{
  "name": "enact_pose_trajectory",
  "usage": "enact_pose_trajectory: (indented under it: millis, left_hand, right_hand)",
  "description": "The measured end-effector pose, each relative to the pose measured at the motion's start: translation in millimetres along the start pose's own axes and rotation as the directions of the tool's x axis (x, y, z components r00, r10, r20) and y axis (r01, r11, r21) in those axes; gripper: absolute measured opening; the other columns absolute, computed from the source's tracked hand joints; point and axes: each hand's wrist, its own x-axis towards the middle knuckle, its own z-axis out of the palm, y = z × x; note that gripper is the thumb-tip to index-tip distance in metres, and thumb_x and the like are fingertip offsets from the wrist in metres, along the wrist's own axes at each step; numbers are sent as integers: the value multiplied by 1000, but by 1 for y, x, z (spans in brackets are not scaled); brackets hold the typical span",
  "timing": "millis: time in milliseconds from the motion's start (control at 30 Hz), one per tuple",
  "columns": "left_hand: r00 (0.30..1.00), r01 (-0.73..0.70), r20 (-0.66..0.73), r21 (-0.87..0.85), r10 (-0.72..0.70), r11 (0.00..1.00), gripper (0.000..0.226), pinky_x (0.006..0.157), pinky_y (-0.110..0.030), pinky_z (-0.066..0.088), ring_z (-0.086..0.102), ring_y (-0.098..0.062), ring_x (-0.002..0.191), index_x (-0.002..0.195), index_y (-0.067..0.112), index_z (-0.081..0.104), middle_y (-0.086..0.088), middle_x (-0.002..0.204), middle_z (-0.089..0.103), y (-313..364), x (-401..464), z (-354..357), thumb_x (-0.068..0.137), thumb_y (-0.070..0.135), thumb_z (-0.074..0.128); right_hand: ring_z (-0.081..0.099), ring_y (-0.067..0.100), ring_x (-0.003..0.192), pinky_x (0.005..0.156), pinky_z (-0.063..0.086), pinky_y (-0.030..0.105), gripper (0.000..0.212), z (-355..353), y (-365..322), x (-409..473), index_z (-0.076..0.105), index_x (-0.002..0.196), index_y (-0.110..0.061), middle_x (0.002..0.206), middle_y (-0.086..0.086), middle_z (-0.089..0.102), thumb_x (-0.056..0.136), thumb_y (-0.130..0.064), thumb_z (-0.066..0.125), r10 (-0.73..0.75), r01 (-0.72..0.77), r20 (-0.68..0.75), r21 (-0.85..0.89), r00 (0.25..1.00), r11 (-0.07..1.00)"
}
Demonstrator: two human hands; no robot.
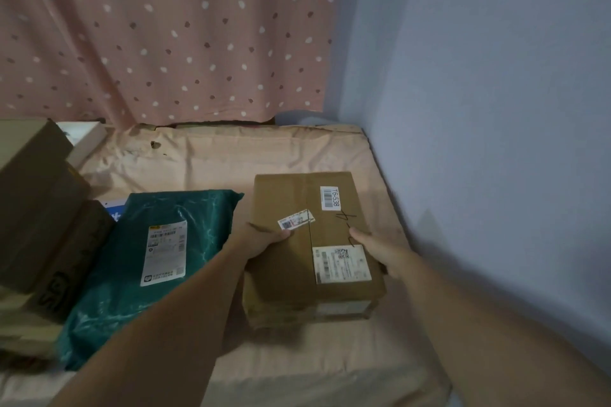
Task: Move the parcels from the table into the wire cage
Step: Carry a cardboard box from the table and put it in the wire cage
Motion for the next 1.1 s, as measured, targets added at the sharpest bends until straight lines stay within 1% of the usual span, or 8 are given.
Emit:
enact_pose_trajectory:
  millis: [67, 233, 333, 433, 533, 733, 1000, 1100]
  left_hand:
    - [998, -58, -8, 19, 58, 998, 87, 88, -37, 48, 59, -25, 103, 143, 19, 51, -8, 132, 61, 42, -12, -19, 75, 62, 84]
    - [986, -143, 52, -189, 155, 972, 66, 78, -38, 54, 66, -30, 98, 121, 18, 65, -10, 111, 68, 141, -51, -79, 85, 73, 63]
    - [940, -268, 87, -408, 330, 873, 50, 85, -40, 57, 69, -26, 90, 113, 20, 68, -12, 104, 71, 182, -72, -95, 89, 64, 62]
    - [870, -282, 185, -573, 456, 770, 39, 56, -27, 58, 74, -20, 63, 108, 11, 70, -10, 85, 79, 212, -80, -91, 96, 48, 63]
    - [795, -240, 324, -609, 513, 756, 34, 49, -24, 56, 72, -19, 55, 109, 9, 66, -6, 67, 75, 227, -85, -86, 101, 42, 57]
    - [637, -140, 595, -538, 491, 832, 56, 62, -37, 60, 74, -29, 77, 141, 7, 57, -16, 99, 73, 222, -108, -67, 99, 44, 59]
    - [296, -133, 861, -392, 414, 910, 52, 66, -35, 60, 71, -27, 78, 133, 6, 64, -16, 95, 75, 167, -233, -1, 100, 45, 52]
    - [196, -205, 908, -331, 370, 921, 57, 68, -36, 55, 71, -24, 74, 141, 5, 60, -12, 92, 74, 136, -302, 31, 100, 44, 55]
  right_hand:
    - [78, 25, 97, 100, 57, 45, 49, -23, -39, -34, 76, 114, -17, 96, 4, 83, 95, -60, 65, -75, 75, -14, 9, 997, 997]
    - [71, 36, 119, 101, 52, 45, 89, -85, -102, -96, 76, 125, -19, 124, 12, 76, 63, -83, 78, -187, 212, -103, 359, 977, 909]
    - [72, 33, 109, 96, 57, 45, 79, -97, -126, -134, 74, 128, -17, 126, 11, 74, 71, -71, 83, -248, 300, -169, 553, 954, 777]
    - [75, 29, 86, 73, 61, 39, 55, -93, -136, -163, 77, 110, -18, 104, 9, 77, 79, -62, 79, -300, 369, -219, 634, 929, 680]
    - [75, 30, 80, 68, 61, 38, 52, -92, -130, -196, 73, 114, -19, 100, 10, 77, 80, -58, 78, -248, 414, -336, 649, 909, 639]
    - [74, 27, 73, 62, 59, 31, 49, -63, -78, -286, 73, 120, -12, 95, 11, 78, 92, -51, 68, -110, 490, -537, 642, 836, 590]
    - [75, 31, 85, 72, 60, 38, 71, 27, 68, -445, 71, 127, -9, 106, 14, 77, 88, -68, 66, 98, 639, -757, 607, 646, 472]
    - [75, 31, 87, 77, 60, 41, 59, 83, 138, -523, 78, 110, -13, 106, 14, 77, 90, -67, 63, 196, 688, -792, 602, 578, 405]
